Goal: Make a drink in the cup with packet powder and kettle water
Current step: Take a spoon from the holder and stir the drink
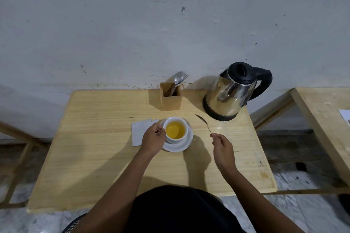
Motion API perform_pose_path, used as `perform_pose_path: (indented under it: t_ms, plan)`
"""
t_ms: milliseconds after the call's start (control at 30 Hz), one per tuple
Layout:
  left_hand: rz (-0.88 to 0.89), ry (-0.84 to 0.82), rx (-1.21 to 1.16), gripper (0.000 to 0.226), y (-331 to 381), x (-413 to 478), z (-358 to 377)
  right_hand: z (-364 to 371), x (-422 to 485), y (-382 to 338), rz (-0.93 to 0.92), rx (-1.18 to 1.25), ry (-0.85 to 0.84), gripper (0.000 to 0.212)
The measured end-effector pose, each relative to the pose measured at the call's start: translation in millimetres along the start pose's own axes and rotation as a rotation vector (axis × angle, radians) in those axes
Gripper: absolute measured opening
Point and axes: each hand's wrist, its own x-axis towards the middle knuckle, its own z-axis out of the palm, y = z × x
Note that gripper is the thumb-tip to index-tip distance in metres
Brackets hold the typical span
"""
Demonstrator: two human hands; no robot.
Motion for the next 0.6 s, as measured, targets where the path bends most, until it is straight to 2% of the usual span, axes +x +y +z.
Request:
perform_pose_path:
  t_ms: [267, 433, 600]
  plan:
    - [-0.004, -0.002, 0.011, 0.02, 2.3, 0.6, -0.1, 16.4, 23.3, 21.0, 0.173, -0.048, -0.009, 0.02]
    - [-0.012, 0.001, 0.014, 0.021, 1.5, -0.6, -0.6, 29.2, 28.1, 29.4, 0.183, -0.132, -0.045, 0.018]
    - [-0.017, 0.005, 0.026, 0.021, 2.1, -0.5, -0.3, 31.8, 33.1, 30.7, 0.138, -0.358, -0.045, 0.024]
